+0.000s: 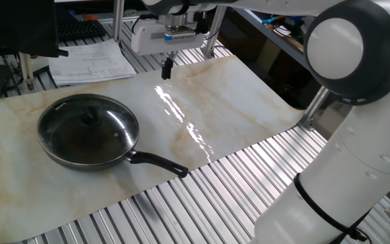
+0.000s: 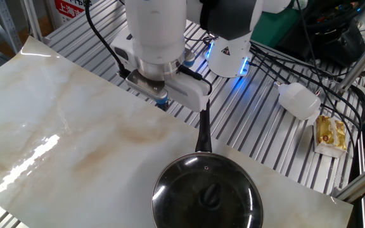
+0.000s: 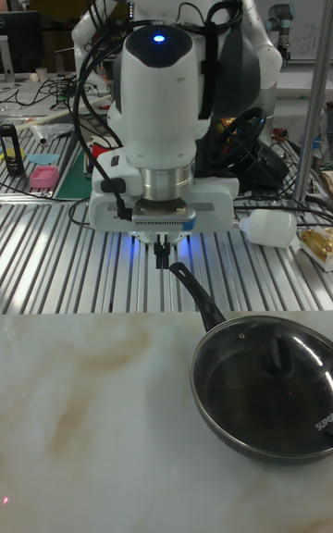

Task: Cover the pot with the lid

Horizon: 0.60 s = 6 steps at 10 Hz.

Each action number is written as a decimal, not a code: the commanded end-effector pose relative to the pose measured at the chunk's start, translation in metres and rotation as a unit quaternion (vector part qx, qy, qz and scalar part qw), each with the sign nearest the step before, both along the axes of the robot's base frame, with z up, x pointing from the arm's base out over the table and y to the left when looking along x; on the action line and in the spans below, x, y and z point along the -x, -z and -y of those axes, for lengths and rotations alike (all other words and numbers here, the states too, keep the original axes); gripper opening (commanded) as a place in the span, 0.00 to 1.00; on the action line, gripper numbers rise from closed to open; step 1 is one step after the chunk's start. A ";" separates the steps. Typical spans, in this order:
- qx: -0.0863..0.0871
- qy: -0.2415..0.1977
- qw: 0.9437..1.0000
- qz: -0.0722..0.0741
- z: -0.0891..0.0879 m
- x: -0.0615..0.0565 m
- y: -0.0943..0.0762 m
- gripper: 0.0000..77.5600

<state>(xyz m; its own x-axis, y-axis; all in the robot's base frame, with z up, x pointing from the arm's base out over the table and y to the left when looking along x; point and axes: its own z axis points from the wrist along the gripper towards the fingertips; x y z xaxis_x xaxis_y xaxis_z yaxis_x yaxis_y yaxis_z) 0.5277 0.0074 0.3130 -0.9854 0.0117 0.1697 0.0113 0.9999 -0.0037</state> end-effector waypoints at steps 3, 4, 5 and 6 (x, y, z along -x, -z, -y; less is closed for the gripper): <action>0.000 0.029 0.999 0.035 -0.044 -0.002 0.020 0.01; 0.002 0.032 0.999 0.038 -0.045 -0.002 0.019 0.01; 0.009 0.033 0.998 0.052 -0.045 -0.002 0.018 0.01; 0.012 0.032 0.998 0.052 -0.044 -0.001 0.017 0.01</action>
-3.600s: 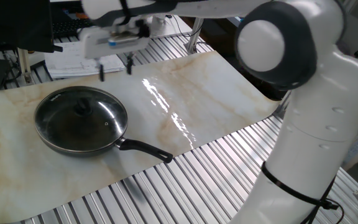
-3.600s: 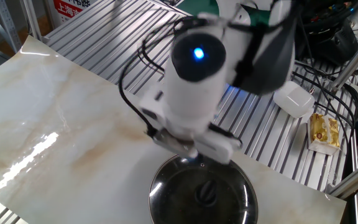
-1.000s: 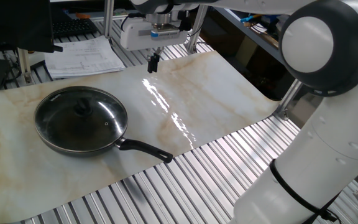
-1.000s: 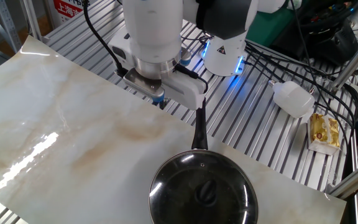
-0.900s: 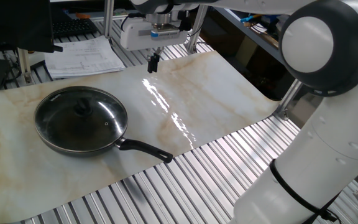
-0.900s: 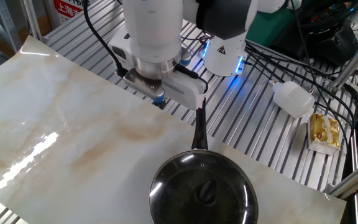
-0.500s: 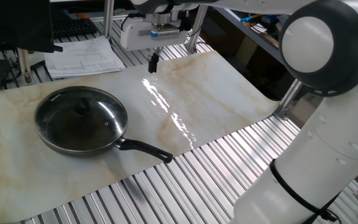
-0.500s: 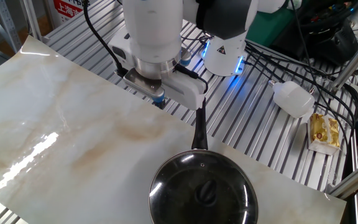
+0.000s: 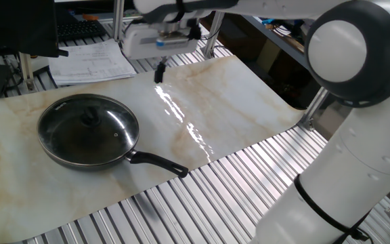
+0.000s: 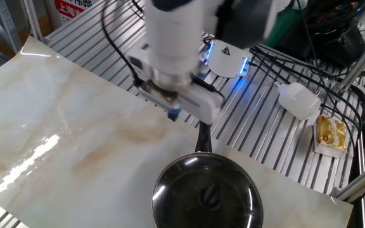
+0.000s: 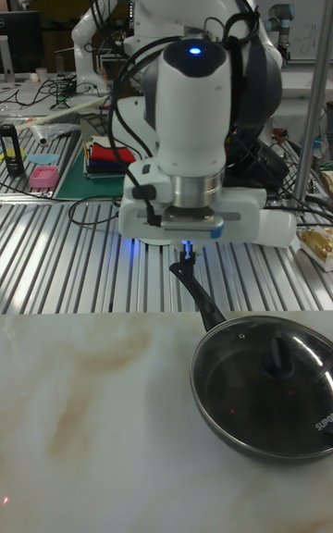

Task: Cover the pot with the lid

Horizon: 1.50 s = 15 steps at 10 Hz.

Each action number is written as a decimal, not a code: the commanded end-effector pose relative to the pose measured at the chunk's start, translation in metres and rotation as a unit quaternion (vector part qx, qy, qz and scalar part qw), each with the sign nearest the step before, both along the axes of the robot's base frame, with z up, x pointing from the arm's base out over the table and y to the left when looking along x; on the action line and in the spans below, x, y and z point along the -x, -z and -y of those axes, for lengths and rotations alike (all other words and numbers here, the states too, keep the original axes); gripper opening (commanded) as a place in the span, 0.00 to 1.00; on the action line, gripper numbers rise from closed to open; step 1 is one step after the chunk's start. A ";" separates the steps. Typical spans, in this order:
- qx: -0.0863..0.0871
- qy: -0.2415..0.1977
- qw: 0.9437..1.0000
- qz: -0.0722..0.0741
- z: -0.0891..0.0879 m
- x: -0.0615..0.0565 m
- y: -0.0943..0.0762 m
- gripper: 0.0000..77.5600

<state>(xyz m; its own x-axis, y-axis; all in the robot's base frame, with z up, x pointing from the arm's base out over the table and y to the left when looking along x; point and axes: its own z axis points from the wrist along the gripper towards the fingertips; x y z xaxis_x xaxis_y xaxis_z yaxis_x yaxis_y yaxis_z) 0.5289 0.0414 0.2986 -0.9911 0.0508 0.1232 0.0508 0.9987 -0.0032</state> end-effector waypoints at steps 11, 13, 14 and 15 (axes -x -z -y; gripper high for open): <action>0.016 0.006 1.000 0.021 0.010 -0.010 -0.006 0.01; 0.014 0.003 1.000 0.019 0.009 -0.011 -0.005 0.01; 0.013 0.001 1.000 0.019 0.009 -0.012 -0.005 0.01; 0.006 -0.006 1.000 0.018 0.009 -0.012 -0.005 0.01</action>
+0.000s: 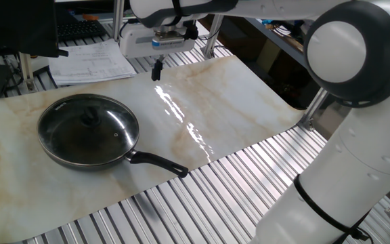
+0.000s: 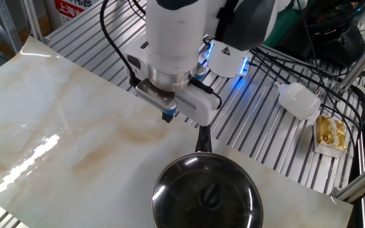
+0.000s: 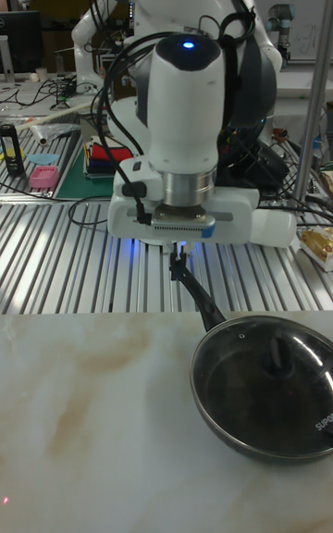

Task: Cover the pot with the lid

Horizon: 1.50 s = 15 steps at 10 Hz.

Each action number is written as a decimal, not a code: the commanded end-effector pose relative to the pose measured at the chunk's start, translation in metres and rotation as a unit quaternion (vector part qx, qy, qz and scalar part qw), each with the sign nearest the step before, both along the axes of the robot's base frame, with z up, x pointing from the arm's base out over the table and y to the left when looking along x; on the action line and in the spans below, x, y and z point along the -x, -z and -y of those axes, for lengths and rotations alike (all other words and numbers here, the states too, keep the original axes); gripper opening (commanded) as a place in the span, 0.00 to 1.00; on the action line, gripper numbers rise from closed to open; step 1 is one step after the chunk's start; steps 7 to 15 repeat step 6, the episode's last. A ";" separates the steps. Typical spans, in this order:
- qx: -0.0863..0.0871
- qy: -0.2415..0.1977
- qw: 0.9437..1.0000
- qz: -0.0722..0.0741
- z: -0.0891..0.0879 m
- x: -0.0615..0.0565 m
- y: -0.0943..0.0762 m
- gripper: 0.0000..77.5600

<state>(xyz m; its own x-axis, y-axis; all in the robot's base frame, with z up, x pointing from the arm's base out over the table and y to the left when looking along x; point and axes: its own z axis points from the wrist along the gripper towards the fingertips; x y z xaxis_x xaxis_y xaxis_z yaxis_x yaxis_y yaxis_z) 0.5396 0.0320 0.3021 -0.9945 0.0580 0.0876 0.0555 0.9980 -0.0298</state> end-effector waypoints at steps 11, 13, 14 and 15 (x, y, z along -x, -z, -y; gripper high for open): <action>-0.018 -0.018 1.000 -0.013 -0.004 0.001 0.001 0.01; -0.018 -0.018 1.000 -0.013 -0.004 0.001 0.001 0.01; -0.018 -0.018 1.000 -0.013 -0.004 0.001 0.001 0.01; -0.018 -0.018 1.000 -0.013 -0.004 0.001 0.001 0.01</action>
